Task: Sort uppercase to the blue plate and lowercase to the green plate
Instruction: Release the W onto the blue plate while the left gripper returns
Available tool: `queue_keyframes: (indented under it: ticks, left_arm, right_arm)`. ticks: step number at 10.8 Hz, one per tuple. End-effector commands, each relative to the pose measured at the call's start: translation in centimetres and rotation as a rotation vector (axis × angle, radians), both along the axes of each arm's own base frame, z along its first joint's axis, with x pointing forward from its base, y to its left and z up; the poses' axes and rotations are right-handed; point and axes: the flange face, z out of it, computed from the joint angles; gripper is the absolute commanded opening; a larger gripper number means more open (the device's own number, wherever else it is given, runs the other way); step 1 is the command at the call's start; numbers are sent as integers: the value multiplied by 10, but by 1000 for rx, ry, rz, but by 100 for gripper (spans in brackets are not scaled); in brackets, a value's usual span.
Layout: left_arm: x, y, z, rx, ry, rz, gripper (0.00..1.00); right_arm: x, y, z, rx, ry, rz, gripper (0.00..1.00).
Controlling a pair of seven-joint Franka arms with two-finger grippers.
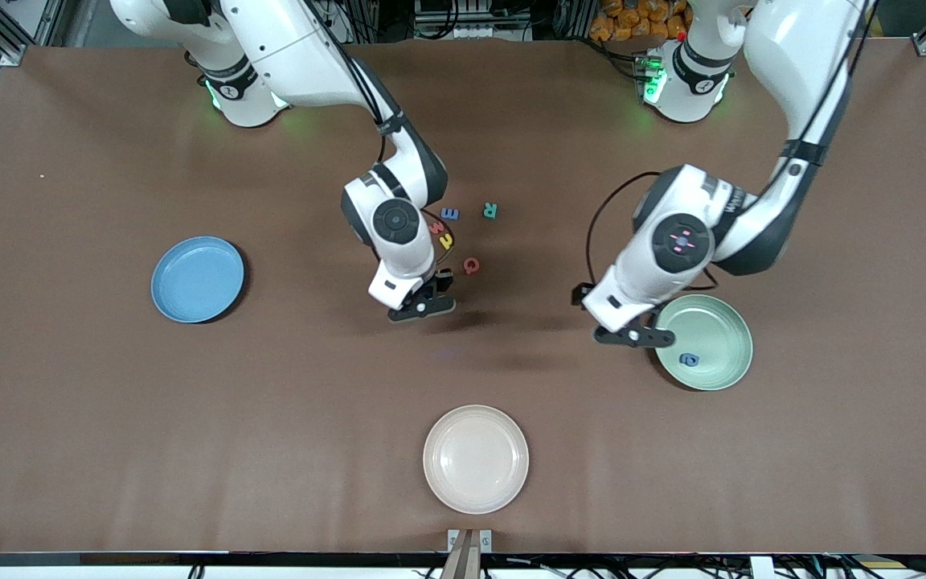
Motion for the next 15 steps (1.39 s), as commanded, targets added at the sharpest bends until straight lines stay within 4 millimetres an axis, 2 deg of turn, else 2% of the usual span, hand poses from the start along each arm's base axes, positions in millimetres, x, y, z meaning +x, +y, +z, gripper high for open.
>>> queue_keyframes:
  ticks: [1, 2, 3, 4, 5, 6, 7, 9, 11, 13, 14, 15]
  left_arm:
    - [-21, -35, -3, -6, 26, 35, 100]
    - [-42, -68, -11, 1, 38, 31, 100]
    - [-60, -94, -15, 14, 33, 42, 100]
    - [-74, -113, -17, 15, 35, 56, 100]
    - [-85, -131, -15, 5, 27, 33, 100]
    - [-96, -151, -21, -9, 32, -5, 100]
    - [-104, -171, -27, -42, 24, -46, 97]
    - [-117, -205, -46, -69, -39, -136, 90]
    - [-131, -242, -59, -92, -49, -189, 75]
    - [-151, -264, -67, -78, -75, -259, 71]
    - [-159, -271, -66, -78, -77, -276, 67]
    - [-162, -272, -68, -76, -75, -279, 67]
  right_arm:
    - [33, -56, 27, -6, 48, 52, 24]
    - [46, -83, 36, -7, 70, 65, 24]
    - [57, -112, 47, -13, 95, 73, 24]
    - [68, -144, 59, -26, 118, 76, 24]
    - [70, -166, 67, -46, 145, 86, 24]
    - [73, -202, 74, -61, 183, 75, 24]
    - [69, -234, 77, -51, 217, 84, 24]
    - [54, -299, 69, -19, 274, 60, 24]
    - [44, -357, 56, -10, 310, 52, 24]
    - [29, -397, 51, -1, 336, 19, 27]
    - [26, -404, 48, -5, 340, -2, 42]
    - [26, -412, 44, -5, 336, -19, 50]
